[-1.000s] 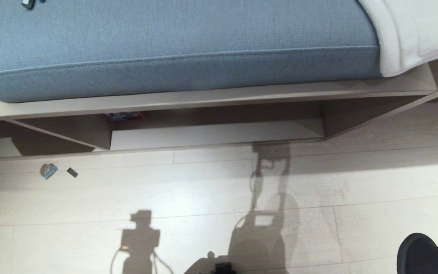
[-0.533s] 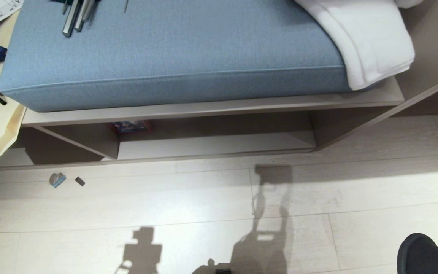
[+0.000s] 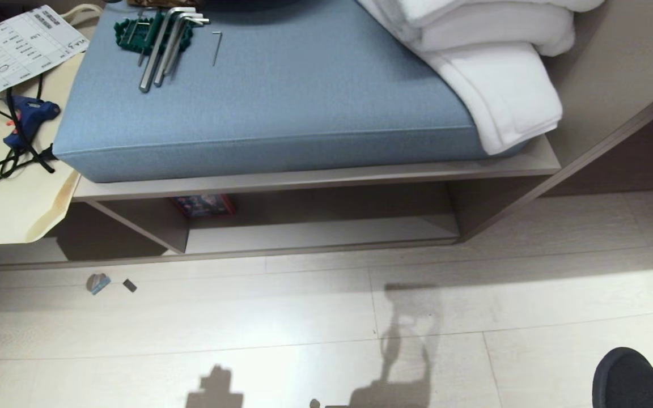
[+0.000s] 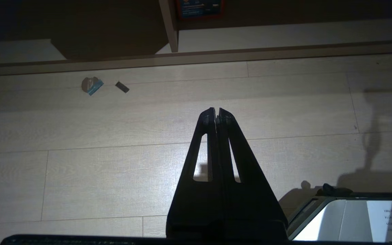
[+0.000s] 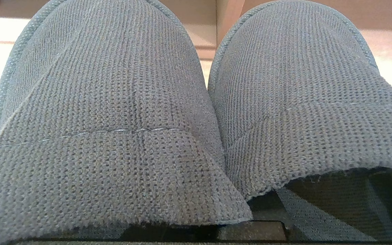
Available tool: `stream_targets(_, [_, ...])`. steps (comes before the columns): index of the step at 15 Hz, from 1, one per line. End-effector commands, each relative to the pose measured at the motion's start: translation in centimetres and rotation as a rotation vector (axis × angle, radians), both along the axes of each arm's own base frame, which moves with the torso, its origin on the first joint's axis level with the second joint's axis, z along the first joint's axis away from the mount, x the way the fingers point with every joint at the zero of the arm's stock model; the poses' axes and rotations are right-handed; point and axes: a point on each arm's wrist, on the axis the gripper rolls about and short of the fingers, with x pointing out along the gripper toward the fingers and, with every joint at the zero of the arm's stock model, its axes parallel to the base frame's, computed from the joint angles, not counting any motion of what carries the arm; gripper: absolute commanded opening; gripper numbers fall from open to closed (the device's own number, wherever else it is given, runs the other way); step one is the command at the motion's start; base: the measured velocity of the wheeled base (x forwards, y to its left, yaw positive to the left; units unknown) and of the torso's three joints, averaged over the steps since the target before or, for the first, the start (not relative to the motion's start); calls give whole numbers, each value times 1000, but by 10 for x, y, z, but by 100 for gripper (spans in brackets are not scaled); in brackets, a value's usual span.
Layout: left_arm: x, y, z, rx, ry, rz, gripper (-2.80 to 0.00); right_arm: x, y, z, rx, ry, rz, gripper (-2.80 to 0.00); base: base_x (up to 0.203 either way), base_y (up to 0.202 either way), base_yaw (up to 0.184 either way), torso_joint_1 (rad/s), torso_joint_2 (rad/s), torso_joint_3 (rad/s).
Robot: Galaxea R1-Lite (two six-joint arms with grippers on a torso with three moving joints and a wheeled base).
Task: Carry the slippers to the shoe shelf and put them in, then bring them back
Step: Place the slippers on the floor
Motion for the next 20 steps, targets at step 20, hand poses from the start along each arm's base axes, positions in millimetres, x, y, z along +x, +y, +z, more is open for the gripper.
stream_targets(20, [0, 0, 0, -1, 0, 1, -280, 0, 0, 0, -1, -1, 0, -280, 0, 0, 0, 4, 1, 202])
